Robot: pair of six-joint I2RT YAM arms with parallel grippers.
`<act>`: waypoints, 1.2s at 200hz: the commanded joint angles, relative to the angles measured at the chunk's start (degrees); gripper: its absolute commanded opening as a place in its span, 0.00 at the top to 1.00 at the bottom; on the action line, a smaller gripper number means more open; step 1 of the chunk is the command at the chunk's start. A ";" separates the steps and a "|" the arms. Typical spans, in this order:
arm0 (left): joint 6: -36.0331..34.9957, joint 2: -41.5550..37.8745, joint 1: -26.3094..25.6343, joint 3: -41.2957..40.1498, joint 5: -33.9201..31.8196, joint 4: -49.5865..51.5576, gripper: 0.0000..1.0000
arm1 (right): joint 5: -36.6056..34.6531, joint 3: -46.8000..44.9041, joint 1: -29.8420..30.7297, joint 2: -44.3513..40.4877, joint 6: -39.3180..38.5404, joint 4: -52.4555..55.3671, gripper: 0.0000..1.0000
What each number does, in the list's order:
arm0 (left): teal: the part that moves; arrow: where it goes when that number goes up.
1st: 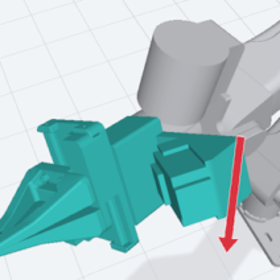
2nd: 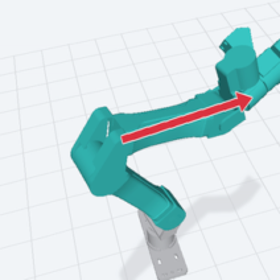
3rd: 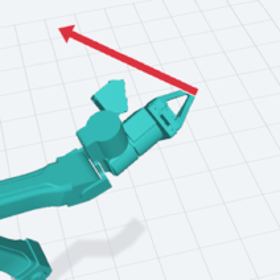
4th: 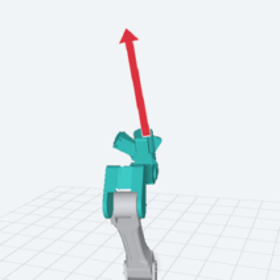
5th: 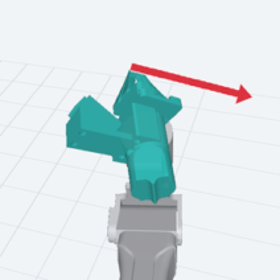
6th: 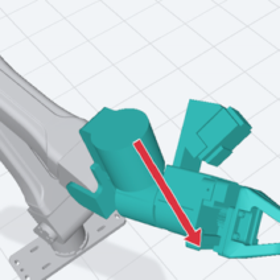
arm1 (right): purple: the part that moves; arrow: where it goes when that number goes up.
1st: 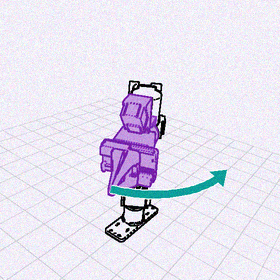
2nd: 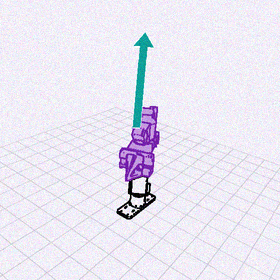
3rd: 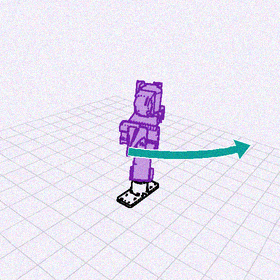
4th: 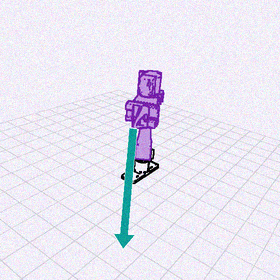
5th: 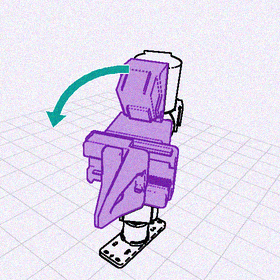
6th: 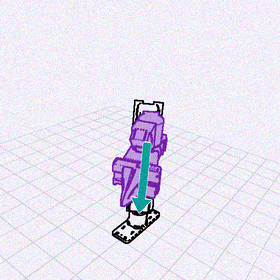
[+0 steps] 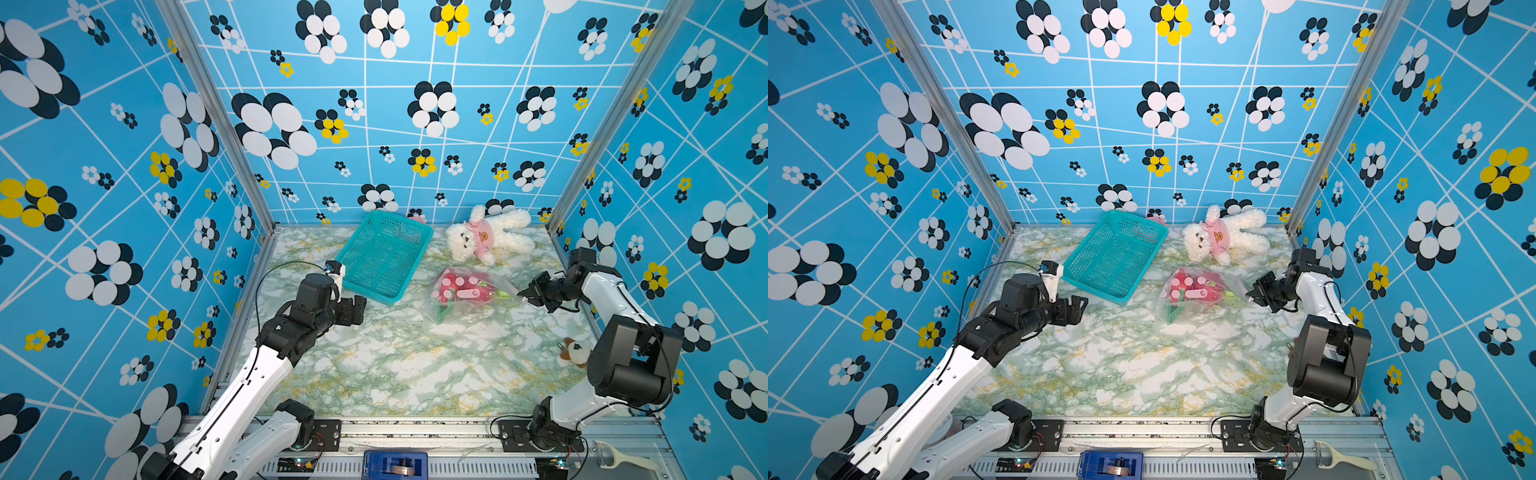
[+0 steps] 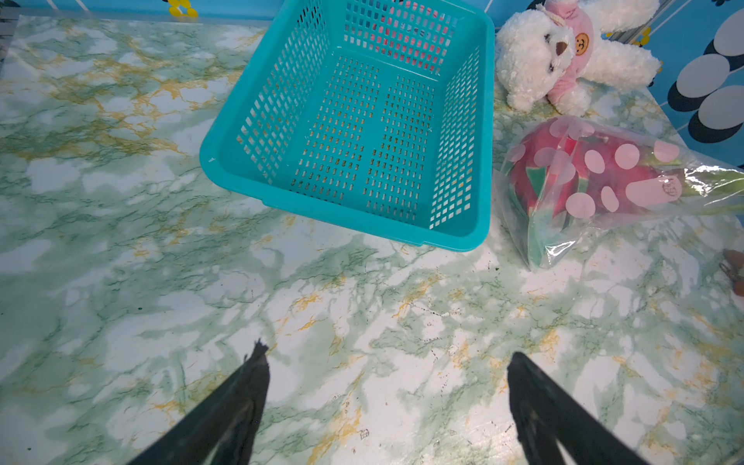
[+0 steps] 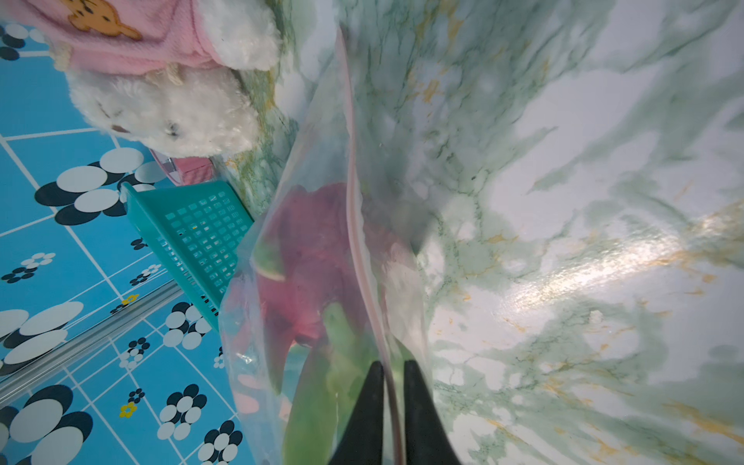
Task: Open the zip-top bag and take out the dragon fruit
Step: Pick up the zipper food storage bag at the center of the board.
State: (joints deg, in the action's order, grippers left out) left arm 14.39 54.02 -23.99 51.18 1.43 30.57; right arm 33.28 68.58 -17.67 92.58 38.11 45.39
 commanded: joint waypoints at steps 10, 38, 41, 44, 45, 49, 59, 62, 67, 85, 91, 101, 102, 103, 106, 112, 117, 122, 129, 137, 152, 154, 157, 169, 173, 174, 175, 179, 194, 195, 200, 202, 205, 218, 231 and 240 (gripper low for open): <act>-10.61 -0.24 -6.21 0.03 4.97 -8.26 0.07 | 1.75 -0.09 -0.33 -4.50 0.01 0.71 1.00; -14.08 0.86 -13.27 0.09 4.59 -13.47 0.06 | 2.23 -1.87 0.42 -9.57 0.88 2.43 1.00; -14.29 1.24 -13.97 0.36 4.75 -13.65 0.06 | 2.30 -2.13 0.64 -10.40 1.23 2.62 1.00; -14.53 1.67 -14.81 0.68 4.74 -13.84 0.06 | 2.39 -2.33 0.82 -11.08 1.55 2.85 1.00; -14.64 1.73 -15.06 0.77 4.73 -13.85 0.06 | 2.39 -2.33 0.82 -11.08 1.55 2.85 1.00; -15.27 2.19 -16.24 1.22 4.64 -14.14 0.06 | 2.55 -2.53 1.07 -11.97 1.88 3.02 1.00; -17.11 3.22 -19.67 2.48 3.03 -14.84 0.06 | 2.54 -2.82 1.85 -14.25 2.97 3.91 1.00; -17.83 3.45 -20.72 2.86 2.66 -15.07 0.05 | 2.43 -2.83 2.25 -14.94 3.33 4.38 1.00; -19.00 3.94 -22.44 3.44 2.06 -15.60 0.05 | 2.32 -2.92 2.93 -16.18 4.06 4.75 1.00; -21.55 5.67 -27.63 6.06 -0.13 -17.38 0.03 | 1.65 -3.22 6.32 -20.86 8.29 5.97 1.00; -21.77 6.42 -28.90 7.05 -0.20 -17.77 0.03 | 1.30 -3.49 7.77 -22.74 10.59 5.94 1.00; -22.17 7.80 -30.20 8.85 0.20 -18.49 0.03 | 0.30 -3.90 9.71 -25.39 13.87 5.91 1.00; -22.23 7.96 -30.35 8.98 0.31 -18.60 0.03 | 0.21 -3.94 9.91 -25.67 14.20 5.88 1.00; -22.31 8.08 -30.47 9.05 0.36 -18.69 0.03 | 0.08 -3.96 10.19 -25.90 14.68 5.83 1.00; -22.49 8.49 -30.83 9.65 0.66 -19.01 0.03 | -0.16 -4.27 11.09 -27.03 16.14 5.55 1.00; -22.93 9.30 -31.53 10.67 1.12 -19.58 0.03 | -0.51 -4.43 12.08 -28.29 17.81 5.36 1.00; -23.26 10.00 -31.96 11.46 1.48 -20.09 0.03 | -1.20 -4.50 13.07 -29.38 19.30 5.59 1.00; -23.42 10.80 -32.30 12.36 1.83 -20.47 0.03 | -2.25 -4.41 14.14 -30.69 20.96 6.24 1.00; -23.69 11.85 -32.58 13.76 2.63 -20.71 0.03 | -3.26 -4.33 15.38 -31.89 22.46 6.66 1.00; -23.79 13.20 -32.81 15.49 3.79 -20.97 0.04 | -3.93 -4.42 17.01 -33.33 24.44 6.78 1.00; -24.05 15.73 -32.99 18.54 6.52 -21.10 0.07 | -5.84 -3.77 19.98 -35.20 27.12 7.84 1.00; -24.19 16.13 -32.97 18.96 7.02 -21.08 0.07 | -6.09 -3.68 20.47 -35.43 27.35 8.00 1.00; -24.40 16.57 -32.97 19.56 7.69 -21.04 0.07 | -6.59 -3.49 21.01 -35.80 27.78 8.20 1.00; -25.69 19.06 -33.10 21.92 10.77 -20.23 0.08 | -7.89 -2.72 23.47 -36.54 29.08 8.93 1.00; -26.30 19.79 -33.10 22.75 12.11 -19.97 0.09 | -8.23 -2.43 23.80 -36.63 29.40 9.13 1.00; -26.50 19.98 -33.08 22.92 12.46 -19.82 0.09 | -8.23 -2.43 23.80 -36.63 29.40 9.13 1.00; -26.69 20.16 -33.06 23.14 12.85 -19.70 0.09 | -8.32 -2.37 23.81 -36.66 29.44 9.16 1.00; -27.44 20.95 -33.03 23.93 14.69 -19.25 0.09 | -8.59 -2.05 25.89 -36.68 29.51 9.51 1.00; -29.88 23.98 -32.98 27.33 20.50 -16.49 0.09 | -10.39 -0.68 28.16 -36.67 29.70 11.09 1.00; -30.05 24.22 -32.97 27.45 20.87 -16.28 0.09 | -10.50 -0.57 28.37 -36.68 29.76 11.24 1.00; -30.72 25.11 -32.97 28.68 22.50 -15.14 0.09 | -11.10 -0.27 28.96 -36.72 29.93 11.46 1.00; -30.91 25.49 -32.97 29.08 23.14 -14.58 0.09 | -11.32 -0.16 29.37 -36.76 30.08 11.48 1.00; -31.07 26.02 -32.97 29.75 24.03 -14.00 0.10 | -11.48 -0.08 29.60 -36.76 30.22 11.48 1.00; -32.11 27.92 -32.96 31.93 28.16 -11.08 0.13 | -12.40 0.23 31.11 -36.82 31.10 11.23 1.00; -33.80 29.17 -32.97 33.03 31.81 -8.92 0.18 | -13.12 0.33 32.74 -36.70 31.82 10.78 1.00; -34.31 29.71 -33.03 33.28 32.47 -8.27 0.20 | -13.62 0.57 33.58 -36.51 31.91 10.78 1.00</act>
State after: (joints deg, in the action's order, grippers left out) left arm -15.88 82.30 -56.71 81.91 24.60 16.43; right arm 22.22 66.87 13.50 56.40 67.85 55.75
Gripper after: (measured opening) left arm 0.828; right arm 0.046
